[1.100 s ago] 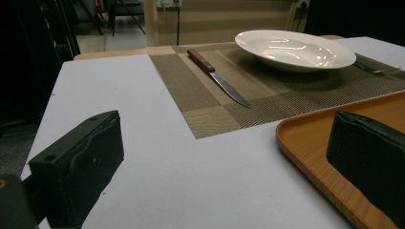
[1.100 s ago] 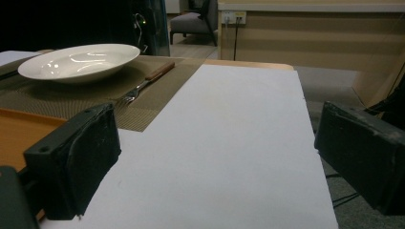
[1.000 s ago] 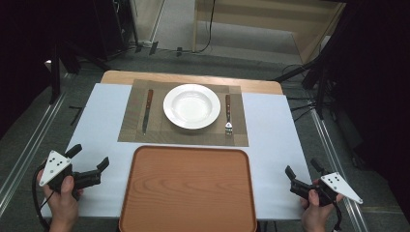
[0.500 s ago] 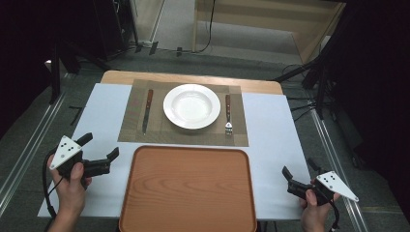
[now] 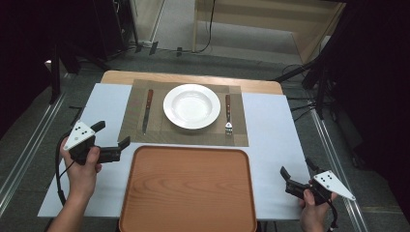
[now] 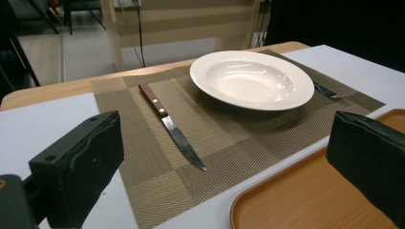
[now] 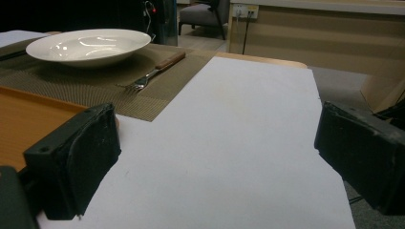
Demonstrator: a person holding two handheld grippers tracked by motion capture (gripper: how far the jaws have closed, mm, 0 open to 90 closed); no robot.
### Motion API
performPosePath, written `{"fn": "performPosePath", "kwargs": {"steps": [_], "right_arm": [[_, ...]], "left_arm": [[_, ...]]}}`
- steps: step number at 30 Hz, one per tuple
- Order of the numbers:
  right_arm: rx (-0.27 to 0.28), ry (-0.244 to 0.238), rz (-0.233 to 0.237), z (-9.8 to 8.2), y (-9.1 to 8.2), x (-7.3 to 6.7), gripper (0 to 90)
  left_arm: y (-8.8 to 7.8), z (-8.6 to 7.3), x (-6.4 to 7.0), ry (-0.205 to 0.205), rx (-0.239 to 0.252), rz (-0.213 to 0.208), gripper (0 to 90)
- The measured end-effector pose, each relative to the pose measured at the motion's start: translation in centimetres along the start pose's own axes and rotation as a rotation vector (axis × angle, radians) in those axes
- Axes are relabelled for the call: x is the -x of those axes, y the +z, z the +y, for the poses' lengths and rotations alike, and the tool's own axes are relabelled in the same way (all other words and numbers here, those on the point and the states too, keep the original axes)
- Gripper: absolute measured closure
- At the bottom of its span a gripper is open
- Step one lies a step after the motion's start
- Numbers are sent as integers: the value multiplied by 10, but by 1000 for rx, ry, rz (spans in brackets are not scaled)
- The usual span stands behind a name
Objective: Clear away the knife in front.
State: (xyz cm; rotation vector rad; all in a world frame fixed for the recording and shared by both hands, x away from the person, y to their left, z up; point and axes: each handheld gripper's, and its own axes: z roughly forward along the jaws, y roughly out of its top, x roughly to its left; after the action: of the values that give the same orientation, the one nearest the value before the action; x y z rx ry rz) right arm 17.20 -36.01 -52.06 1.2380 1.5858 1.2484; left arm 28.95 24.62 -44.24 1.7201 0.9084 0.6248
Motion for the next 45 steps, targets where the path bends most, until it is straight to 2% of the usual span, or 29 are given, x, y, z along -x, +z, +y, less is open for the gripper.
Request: {"fn": "performPosePath", "kwargs": {"steps": [6,12,14,22,33,37,39,41,45], "right_arm": [[-4,-12,-2,0,1,-2,5],[-6,-2,-9,0,2,-1,4],[-13,4,6,0,3,-1,3],[-19,-6,3,0,2,-2,0],[-18,-13,4,0,3,-3,0],[-20,-16,3,0,3,-4,0],[-20,-13,3,0,3,-4,0],[-18,-11,1,0,3,-3,0],[-22,-13,2,0,3,-4,0]], "left_arm": [[16,10,3,8,0,-14,0],[33,19,3,8,-3,-22,0],[40,22,4,15,-12,-26,0],[64,35,5,15,-20,-42,0],[100,49,1,27,-84,-52,0],[110,55,-4,7,-95,-50,0],[115,57,-6,-22,-106,-70,0],[121,59,-7,-20,-125,-63,0],[132,64,-14,-47,-154,-65,0]]}}
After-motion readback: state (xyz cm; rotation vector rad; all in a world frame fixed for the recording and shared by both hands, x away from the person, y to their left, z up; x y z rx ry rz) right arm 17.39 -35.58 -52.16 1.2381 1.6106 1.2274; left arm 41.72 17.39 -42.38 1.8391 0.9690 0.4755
